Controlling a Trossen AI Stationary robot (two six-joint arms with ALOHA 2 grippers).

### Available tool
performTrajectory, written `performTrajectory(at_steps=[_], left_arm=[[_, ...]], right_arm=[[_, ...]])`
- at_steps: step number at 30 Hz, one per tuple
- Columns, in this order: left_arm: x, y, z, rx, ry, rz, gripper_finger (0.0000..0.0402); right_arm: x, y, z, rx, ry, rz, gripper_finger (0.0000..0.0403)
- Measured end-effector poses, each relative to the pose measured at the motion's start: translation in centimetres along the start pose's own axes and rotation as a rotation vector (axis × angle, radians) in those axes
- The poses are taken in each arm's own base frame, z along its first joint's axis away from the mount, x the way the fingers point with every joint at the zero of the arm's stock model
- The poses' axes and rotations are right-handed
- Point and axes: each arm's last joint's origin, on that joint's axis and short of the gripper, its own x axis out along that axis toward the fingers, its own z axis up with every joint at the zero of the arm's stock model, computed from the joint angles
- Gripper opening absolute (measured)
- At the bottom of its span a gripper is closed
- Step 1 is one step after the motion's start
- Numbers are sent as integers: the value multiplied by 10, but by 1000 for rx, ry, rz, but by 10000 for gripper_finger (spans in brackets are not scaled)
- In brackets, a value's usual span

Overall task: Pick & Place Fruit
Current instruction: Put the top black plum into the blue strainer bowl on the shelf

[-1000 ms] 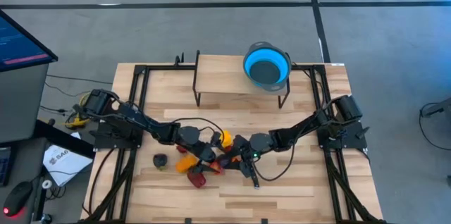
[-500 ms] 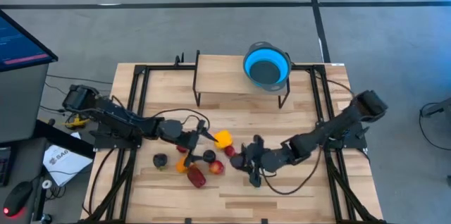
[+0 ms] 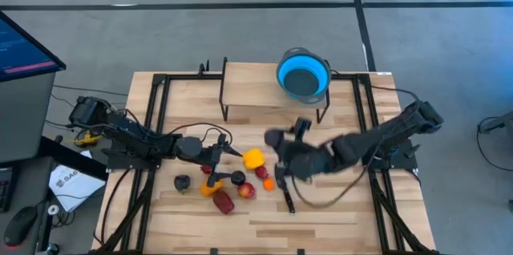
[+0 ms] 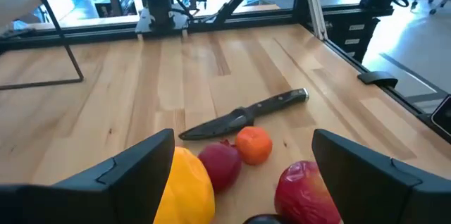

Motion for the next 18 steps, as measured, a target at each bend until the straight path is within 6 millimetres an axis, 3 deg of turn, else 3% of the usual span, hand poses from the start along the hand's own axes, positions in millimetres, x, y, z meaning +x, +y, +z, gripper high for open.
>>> performTrajectory(at_steps=[3, 10, 13, 18], left_arm=[[0, 0, 1, -1, -12, 0, 330], [0, 0, 2, -1, -18, 0, 330], [0, 0, 3, -2, -27, 1, 327], [0, 0, 3, -3, -32, 1, 317]], right_arm=[[7, -49, 3, 75, 27, -67, 230], [33, -153, -12, 274, 130, -189, 232], [52, -180, -24, 294, 198, -166, 238], [88, -205, -45, 312, 321, -183, 244]])
